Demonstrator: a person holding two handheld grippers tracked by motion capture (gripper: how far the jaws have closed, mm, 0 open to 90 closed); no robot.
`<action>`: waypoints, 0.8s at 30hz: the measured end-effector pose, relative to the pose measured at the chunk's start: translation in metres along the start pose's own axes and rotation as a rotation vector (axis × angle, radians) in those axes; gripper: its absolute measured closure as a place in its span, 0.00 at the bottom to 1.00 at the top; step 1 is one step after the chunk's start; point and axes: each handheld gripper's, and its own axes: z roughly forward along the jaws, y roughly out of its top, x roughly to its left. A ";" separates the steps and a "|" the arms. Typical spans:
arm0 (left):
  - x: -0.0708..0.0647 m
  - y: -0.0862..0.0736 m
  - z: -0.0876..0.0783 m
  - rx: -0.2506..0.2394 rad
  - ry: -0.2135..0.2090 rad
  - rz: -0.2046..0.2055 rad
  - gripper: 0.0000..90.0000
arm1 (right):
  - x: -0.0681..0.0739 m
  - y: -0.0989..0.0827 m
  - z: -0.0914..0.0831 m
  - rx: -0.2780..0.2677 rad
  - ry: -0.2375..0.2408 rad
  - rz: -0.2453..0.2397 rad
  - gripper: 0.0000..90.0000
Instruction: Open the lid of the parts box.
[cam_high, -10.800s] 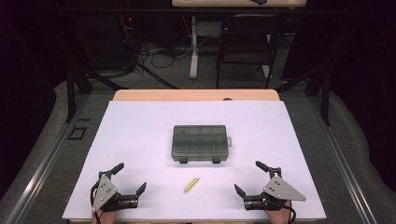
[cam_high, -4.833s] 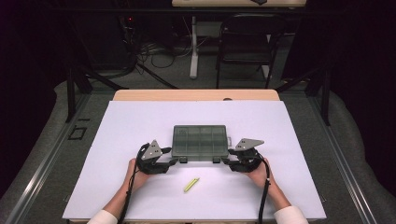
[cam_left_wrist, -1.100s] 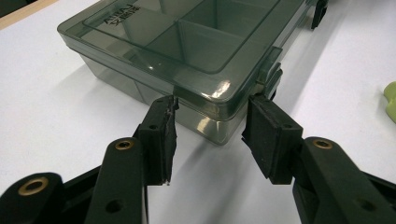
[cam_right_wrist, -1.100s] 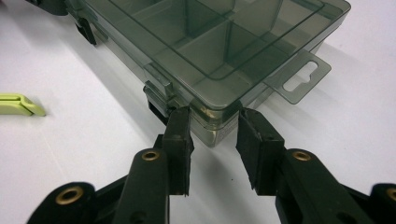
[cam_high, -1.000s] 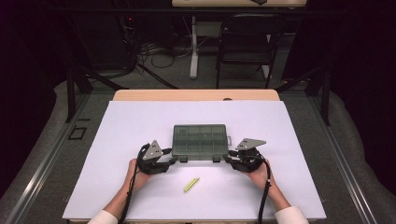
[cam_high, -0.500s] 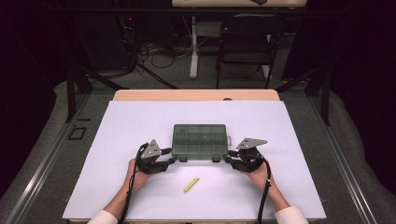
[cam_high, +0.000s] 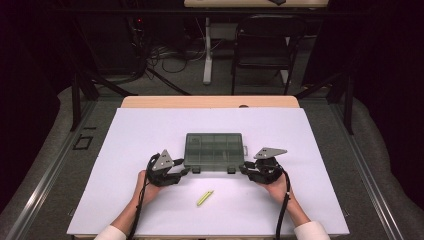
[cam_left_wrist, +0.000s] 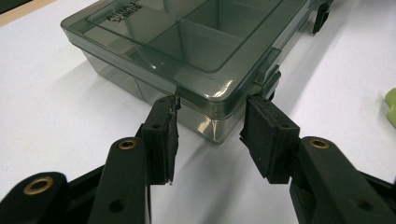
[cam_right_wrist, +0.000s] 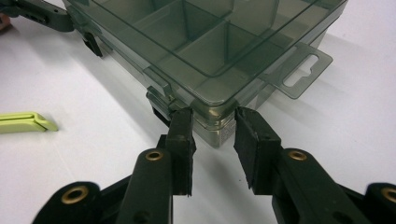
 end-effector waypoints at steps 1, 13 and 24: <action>0.000 0.000 0.000 0.000 0.000 -0.001 0.61 | 0.000 0.000 0.000 -0.003 0.007 0.008 0.75; 0.000 0.000 0.000 0.002 0.000 -0.006 0.61 | -0.002 0.000 0.000 -0.001 0.018 0.047 0.75; 0.001 0.000 0.000 -0.004 -0.007 -0.014 0.61 | -0.006 0.000 -0.001 -0.010 0.048 0.102 0.76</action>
